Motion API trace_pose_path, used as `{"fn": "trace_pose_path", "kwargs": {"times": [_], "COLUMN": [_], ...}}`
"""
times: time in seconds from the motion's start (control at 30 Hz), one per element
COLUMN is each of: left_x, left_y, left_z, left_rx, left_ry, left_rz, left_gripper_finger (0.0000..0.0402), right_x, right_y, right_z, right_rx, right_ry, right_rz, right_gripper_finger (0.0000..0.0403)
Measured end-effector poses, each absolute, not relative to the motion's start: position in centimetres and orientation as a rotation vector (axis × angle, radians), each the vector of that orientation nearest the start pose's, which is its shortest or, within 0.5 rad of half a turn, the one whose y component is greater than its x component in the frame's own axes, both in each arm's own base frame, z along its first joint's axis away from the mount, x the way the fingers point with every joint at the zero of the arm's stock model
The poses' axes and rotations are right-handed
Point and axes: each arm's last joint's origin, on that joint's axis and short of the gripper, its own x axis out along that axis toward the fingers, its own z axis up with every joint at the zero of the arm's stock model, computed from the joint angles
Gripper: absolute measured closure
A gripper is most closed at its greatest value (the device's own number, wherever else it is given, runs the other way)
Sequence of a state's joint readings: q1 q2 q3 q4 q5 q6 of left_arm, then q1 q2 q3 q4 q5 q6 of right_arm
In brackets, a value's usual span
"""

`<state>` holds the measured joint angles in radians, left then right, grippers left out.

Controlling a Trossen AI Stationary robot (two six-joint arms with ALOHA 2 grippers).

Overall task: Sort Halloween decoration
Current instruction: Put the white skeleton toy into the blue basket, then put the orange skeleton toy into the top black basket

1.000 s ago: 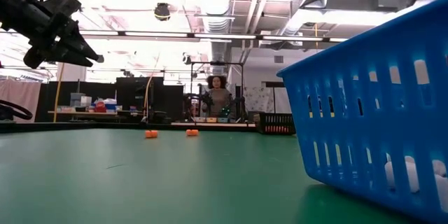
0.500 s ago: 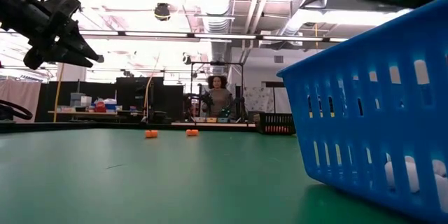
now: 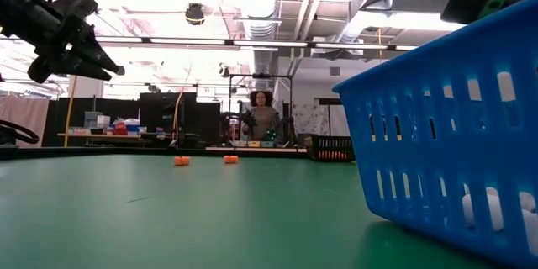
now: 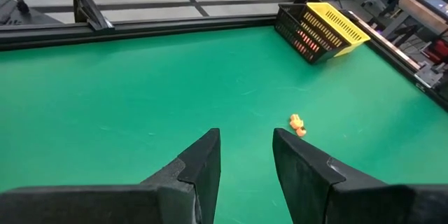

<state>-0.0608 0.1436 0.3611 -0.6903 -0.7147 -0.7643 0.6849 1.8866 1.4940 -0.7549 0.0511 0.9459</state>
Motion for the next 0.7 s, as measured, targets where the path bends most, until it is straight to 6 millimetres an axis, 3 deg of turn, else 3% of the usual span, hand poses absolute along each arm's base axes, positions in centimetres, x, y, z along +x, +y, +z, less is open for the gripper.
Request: {"fn": "trace_pose_path", "kwargs": {"times": [0.4,0.57,0.7], "left_x": [6.6,6.6,6.6], "left_y": [1.5,1.5,1.5], "left_z": [21.2,21.2,21.2], "left_rx": [-0.538,-0.541,-0.542], "left_ry": [0.176,0.175,0.174], "left_rz": [0.774,0.774,0.774], "left_gripper_finger": [0.0281,0.0281,0.0281], "right_x": [31.2,32.2,33.1], "right_y": [24.1,21.8,18.6], "right_z": [23.6,26.6,28.7], "right_rx": [0.392,0.307,0.158], "right_ry": [1.181,1.077,0.974], "right_rz": [0.088,0.176,0.202], "right_gripper_finger": [0.0233,0.0227,0.023]}}
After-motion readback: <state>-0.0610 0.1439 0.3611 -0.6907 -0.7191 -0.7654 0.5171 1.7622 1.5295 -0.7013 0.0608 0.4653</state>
